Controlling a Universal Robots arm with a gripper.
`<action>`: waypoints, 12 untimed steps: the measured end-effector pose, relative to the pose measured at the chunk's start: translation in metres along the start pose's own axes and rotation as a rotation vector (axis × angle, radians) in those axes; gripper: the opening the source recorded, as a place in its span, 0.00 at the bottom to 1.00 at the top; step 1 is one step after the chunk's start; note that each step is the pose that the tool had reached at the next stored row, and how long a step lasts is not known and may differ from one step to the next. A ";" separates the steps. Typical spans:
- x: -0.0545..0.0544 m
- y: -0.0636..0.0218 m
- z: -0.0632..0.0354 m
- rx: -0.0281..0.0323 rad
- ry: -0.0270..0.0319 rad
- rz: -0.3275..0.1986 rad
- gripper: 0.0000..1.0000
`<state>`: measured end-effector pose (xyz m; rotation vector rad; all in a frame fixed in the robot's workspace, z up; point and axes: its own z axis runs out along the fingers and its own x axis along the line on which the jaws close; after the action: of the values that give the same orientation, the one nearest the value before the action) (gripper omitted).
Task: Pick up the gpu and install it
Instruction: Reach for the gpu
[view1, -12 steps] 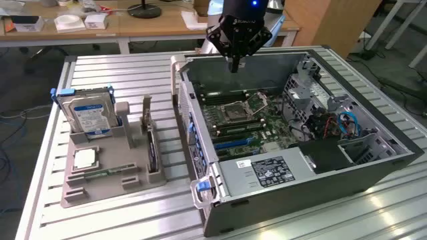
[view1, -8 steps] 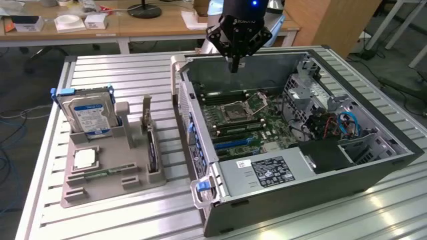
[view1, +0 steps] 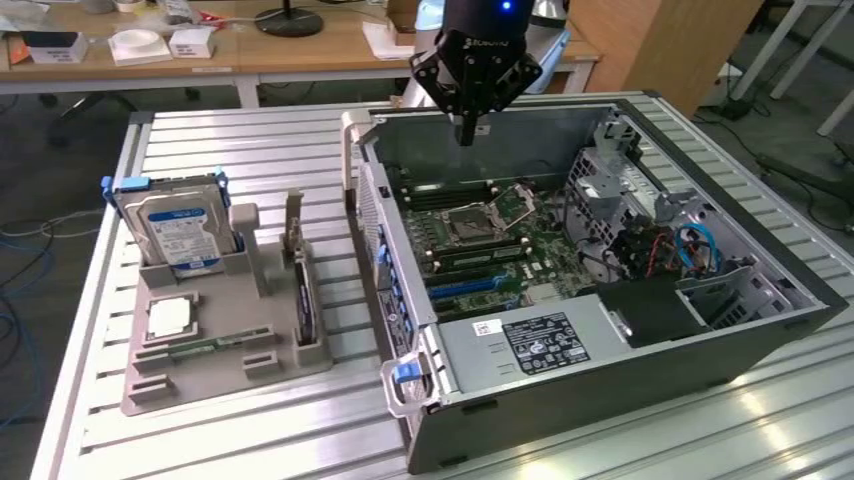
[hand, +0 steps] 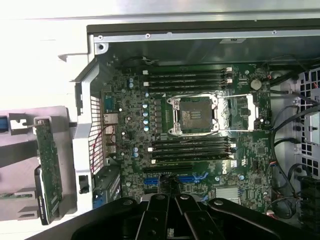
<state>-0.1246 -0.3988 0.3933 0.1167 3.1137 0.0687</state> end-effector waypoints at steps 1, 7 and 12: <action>0.000 0.0000 0.0000 -0.0001 0.0000 0.000 0.10; 0.003 -0.0002 0.0000 -0.0001 -0.0001 0.000 0.10; 0.005 -0.0004 -0.0001 -0.0001 0.0000 0.000 0.10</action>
<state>-0.1300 -0.3989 0.3933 0.1166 3.1137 0.0689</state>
